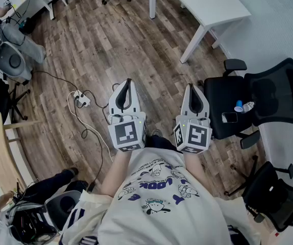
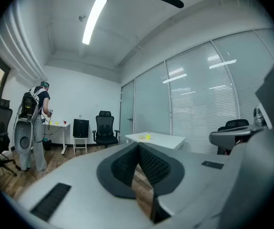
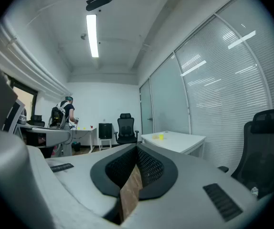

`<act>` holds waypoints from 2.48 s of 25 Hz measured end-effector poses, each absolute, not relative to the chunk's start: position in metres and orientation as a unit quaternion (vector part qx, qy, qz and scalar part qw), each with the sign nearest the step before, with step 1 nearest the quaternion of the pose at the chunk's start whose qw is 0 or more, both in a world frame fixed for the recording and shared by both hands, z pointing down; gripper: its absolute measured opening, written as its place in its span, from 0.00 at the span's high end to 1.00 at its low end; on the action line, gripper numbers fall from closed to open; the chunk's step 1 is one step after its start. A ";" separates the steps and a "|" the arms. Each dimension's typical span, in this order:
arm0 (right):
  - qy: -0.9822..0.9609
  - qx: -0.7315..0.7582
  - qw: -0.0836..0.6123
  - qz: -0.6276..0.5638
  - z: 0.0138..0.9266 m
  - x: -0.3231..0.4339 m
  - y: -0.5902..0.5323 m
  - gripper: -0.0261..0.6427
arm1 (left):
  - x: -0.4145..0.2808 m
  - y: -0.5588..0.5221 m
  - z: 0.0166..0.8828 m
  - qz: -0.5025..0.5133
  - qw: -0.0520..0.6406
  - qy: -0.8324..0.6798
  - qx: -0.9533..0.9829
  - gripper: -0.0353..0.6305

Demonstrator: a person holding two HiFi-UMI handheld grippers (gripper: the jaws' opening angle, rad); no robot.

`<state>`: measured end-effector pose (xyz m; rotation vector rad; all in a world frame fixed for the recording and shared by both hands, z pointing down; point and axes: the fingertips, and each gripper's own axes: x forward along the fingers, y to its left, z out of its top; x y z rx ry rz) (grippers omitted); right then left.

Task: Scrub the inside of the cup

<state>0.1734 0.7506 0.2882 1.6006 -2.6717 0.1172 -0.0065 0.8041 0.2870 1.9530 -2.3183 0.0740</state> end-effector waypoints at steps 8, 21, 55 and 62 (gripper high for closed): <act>-0.856 0.517 0.010 0.030 0.287 0.179 0.747 0.92 | -0.003 0.801 0.288 0.025 0.052 -0.765 0.642 0.90; -0.863 0.504 -0.009 0.031 0.286 0.182 0.745 0.92 | -0.002 0.803 0.289 0.029 0.044 -0.773 0.632 0.90; -0.838 0.542 0.018 0.053 0.304 0.102 0.584 0.91 | -0.113 0.641 0.301 0.036 0.062 -0.761 0.645 0.90; -0.833 0.550 0.020 0.056 0.302 0.070 0.541 0.91 | -0.138 0.595 0.298 0.047 0.052 -0.750 0.658 0.90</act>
